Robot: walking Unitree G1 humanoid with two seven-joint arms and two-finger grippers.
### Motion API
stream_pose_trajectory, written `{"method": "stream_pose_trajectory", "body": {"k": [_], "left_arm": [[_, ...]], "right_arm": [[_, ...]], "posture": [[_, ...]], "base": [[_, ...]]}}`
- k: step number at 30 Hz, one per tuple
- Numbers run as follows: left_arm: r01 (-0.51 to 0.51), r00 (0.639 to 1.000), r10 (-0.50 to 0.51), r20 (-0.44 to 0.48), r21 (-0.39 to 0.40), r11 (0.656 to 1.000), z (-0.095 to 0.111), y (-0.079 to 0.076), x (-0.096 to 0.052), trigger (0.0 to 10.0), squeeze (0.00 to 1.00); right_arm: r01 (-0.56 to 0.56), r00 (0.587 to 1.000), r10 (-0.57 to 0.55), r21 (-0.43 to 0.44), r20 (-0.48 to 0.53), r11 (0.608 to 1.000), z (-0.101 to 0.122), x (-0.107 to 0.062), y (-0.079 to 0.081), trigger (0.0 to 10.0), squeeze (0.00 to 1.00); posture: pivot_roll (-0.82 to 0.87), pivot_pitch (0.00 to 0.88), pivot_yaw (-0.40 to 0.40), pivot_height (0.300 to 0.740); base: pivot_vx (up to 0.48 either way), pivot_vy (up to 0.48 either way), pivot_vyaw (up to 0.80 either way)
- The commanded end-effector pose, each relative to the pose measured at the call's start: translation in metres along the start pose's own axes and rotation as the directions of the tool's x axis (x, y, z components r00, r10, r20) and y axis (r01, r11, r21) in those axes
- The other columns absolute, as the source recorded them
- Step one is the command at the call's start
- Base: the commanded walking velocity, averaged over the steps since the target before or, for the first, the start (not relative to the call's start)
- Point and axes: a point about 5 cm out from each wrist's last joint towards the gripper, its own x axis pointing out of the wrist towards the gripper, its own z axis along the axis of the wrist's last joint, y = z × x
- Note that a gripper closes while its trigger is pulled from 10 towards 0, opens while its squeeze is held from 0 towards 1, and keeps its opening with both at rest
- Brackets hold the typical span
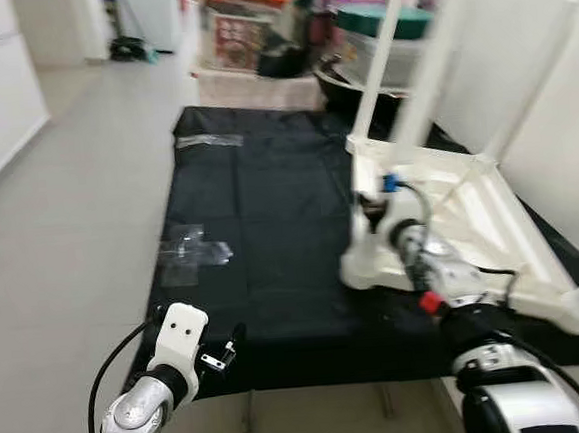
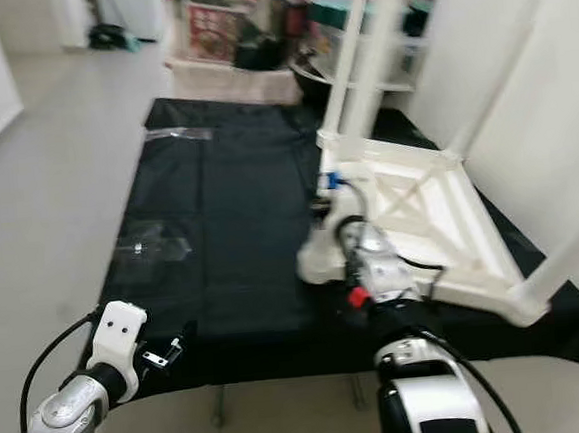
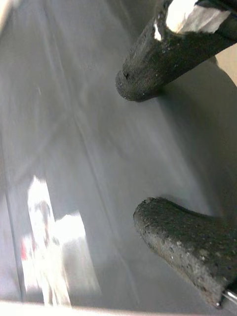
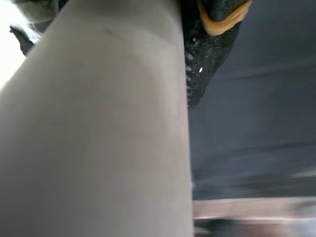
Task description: Building children table
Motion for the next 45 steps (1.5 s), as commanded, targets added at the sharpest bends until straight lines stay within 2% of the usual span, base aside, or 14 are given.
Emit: {"method": "stream_pose_trajectory", "body": {"k": [1,3,11,12,18,19,22,23,30,41,42,43,44,45], "left_arm": [[0.015,1.0,-0.015,-0.024,0.001,1.0,-0.004,-0.003,0.001,10.0,0.0],[0.016,1.0,-0.016,-0.027,0.002,1.0,-0.005,-0.004,0.001,10.0,0.0],[0.022,0.999,-0.022,-0.029,0.003,1.0,-0.005,-0.007,0.002,10.0,0.0],[0.02,0.999,-0.02,-0.029,0.005,1.0,-0.005,-0.006,0.003,10.0,0.0],[0.014,0.999,-0.014,-0.029,0.005,1.0,-0.005,-0.004,0.002,10.0,0.0],[0.013,0.999,-0.013,-0.03,0.003,1.0,-0.006,-0.005,0.002,10.0,0.0],[0.013,0.999,-0.013,-0.03,0.002,1.0,-0.006,-0.005,0.001,10.0,0.0],[0.014,0.999,-0.014,-0.03,0.001,1.0,-0.006,-0.006,0.002,10.0,0.0],[0.013,1.0,-0.013,-0.026,0.005,1.0,-0.005,-0.005,0.005,10.0,0.0],[0.013,1.0,-0.012,-0.02,0.007,1.0,-0.004,-0.006,0.006,10.0,0.0],[0.011,1.0,-0.011,-0.02,0.007,1.0,-0.004,-0.005,0.006,10.0,0.0],[0.011,1.0,-0.011,-0.02,0.007,1.0,-0.004,-0.005,0.006,10.0,0.0],[0.007,1.0,-0.007,-0.02,0.008,1.0,-0.004,-0.004,0.005,10.0,0.0],[0.004,1.0,-0.004,-0.02,0.009,1.0,-0.004,-0.003,0.004,10.0,0.0]], "right_arm": [[0.25,0.967,-0.251,-0.028,-0.047,0.968,-0.016,-0.002,-0.038,0.0,0.0],[0.432,0.901,-0.431,0.002,-0.043,0.902,-0.02,-0.012,-0.054,0.0,0.0],[0.389,0.918,-0.388,-0.007,-0.085,0.921,-0.024,-0.015,-0.031,0.0,0.0],[0.314,0.947,-0.311,0.022,-0.079,0.949,-0.022,-0.012,-0.02,10.0,0.73],[0.2,0.98,-0.199,0.078,-0.014,0.977,-0.007,-0.008,-0.01,10.0,1.0],[0.059,0.998,-0.063,0.155,0.021,0.986,0.004,-0.004,-0.001,10.0,0.61],[0.015,0.999,-0.021,0.175,0.033,0.985,0.007,-0.003,0.002,10.0,0.61],[-0.103,0.993,0.09,0.182,0.081,0.978,0.013,-0.003,0.008,10.0,0.0],[-0.665,0.731,0.66,-0.037,0.17,0.746,0.033,-0.01,0.012,10.0,0.0],[-0.742,0.665,0.745,-0.063,0.058,0.667,0.021,-0.003,0.03,10.0,0.0],[-0.733,0.675,0.736,-0.065,0.049,0.677,0.021,-0.002,0.03,7.2,0.0],[-0.733,0.675,0.736,-0.065,0.049,0.677,0.021,-0.002,0.03,7.2,0.0],[-0.719,0.692,0.721,-0.059,0.033,0.693,0.02,0.0,0.029,0.0,0.0],[-0.714,0.697,0.716,-0.063,0.02,0.697,0.019,0.002,0.028,0.0,0.0]], "posture": [[0.06,0.0,-0.153,0.74],[0.06,0.0,-0.153,0.74],[0.06,0.0,-0.152,0.74],[0.06,0.0,-0.155,0.74],[0.06,0.0,-0.158,0.74],[0.06,0.0,-0.156,0.74],[0.06,0.0,-0.156,0.74],[0.05,0.0,-0.156,0.74],[0.05,0.0,-0.16,0.74],[0.07,0.0,-0.17,0.74],[0.07,0.0,-0.173,0.74],[0.07,0.0,-0.173,0.74],[0.07,0.0,-0.174,0.74],[0.08,0.0,-0.174,0.74]], "base": [[0.0,0.0,0.0],[0.0,0.0,0.0],[0.0,0.0,0.0],[0.0,0.0,0.0],[0.0,0.0,0.0],[0.0,0.0,0.0],[0.0,0.0,0.0],[0.0,0.0,0.0],[0.0,0.0,0.0],[0.0,0.0,0.0],[0.0,0.0,0.0],[0.0,0.0,0.0],[0.0,0.0,0.0],[0.0,0.0,0.0]]}}
